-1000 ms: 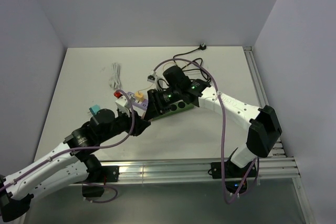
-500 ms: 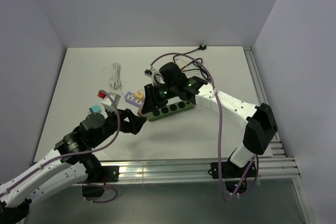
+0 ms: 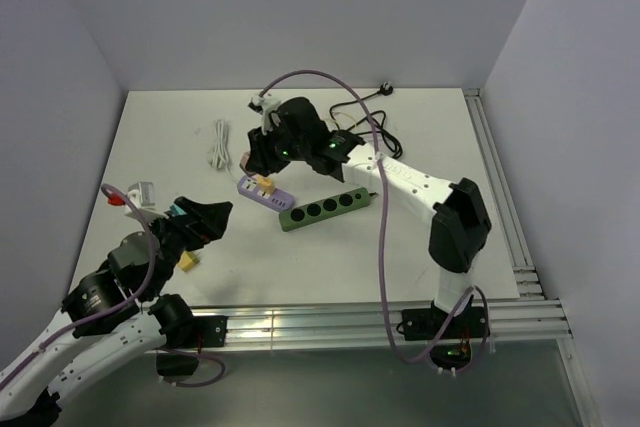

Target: Insert the plug

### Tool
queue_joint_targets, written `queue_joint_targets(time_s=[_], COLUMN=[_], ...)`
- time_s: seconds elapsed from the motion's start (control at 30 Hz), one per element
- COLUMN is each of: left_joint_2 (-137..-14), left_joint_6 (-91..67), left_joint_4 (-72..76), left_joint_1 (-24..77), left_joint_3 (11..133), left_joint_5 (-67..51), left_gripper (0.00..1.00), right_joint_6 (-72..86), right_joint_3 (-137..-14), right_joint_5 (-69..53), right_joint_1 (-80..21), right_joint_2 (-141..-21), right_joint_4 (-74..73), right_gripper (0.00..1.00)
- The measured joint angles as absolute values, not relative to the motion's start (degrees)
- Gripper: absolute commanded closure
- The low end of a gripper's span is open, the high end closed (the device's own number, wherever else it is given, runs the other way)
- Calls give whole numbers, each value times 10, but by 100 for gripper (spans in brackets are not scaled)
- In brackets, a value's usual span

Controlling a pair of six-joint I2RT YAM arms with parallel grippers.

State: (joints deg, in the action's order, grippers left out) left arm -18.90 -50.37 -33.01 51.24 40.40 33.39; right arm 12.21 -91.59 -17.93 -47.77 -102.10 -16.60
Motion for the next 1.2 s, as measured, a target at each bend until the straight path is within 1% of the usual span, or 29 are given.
queue_joint_targets(time_s=[0.17, 0.3, 0.43, 0.9, 1.2], left_joint_2=[-170, -157, -156, -133, -129], left_joint_6=[-520, -521, -520, -520, -520], left_joint_4=[-353, -353, -353, -355, -363], left_joint_1=[512, 512, 512, 512, 512], left_joint_3=[406, 406, 406, 412, 412], left_joint_5=[345, 345, 345, 353, 359], left_gripper=[1, 0, 0, 0, 1], right_joint_6=[63, 24, 1, -44, -68], right_joint_3=[-1003, -1097, -1146, -1229, -1230], right_joint_5=[-126, -85, -65, -3, 24], right_joint_1=[-500, -521, -531, -529, -528], right_joint_2=[-1116, -1206, -1263, -1353, -1358], right_joint_4=[-159, -182, -207, -266, -283], right_gripper=[100, 100, 100, 100, 100])
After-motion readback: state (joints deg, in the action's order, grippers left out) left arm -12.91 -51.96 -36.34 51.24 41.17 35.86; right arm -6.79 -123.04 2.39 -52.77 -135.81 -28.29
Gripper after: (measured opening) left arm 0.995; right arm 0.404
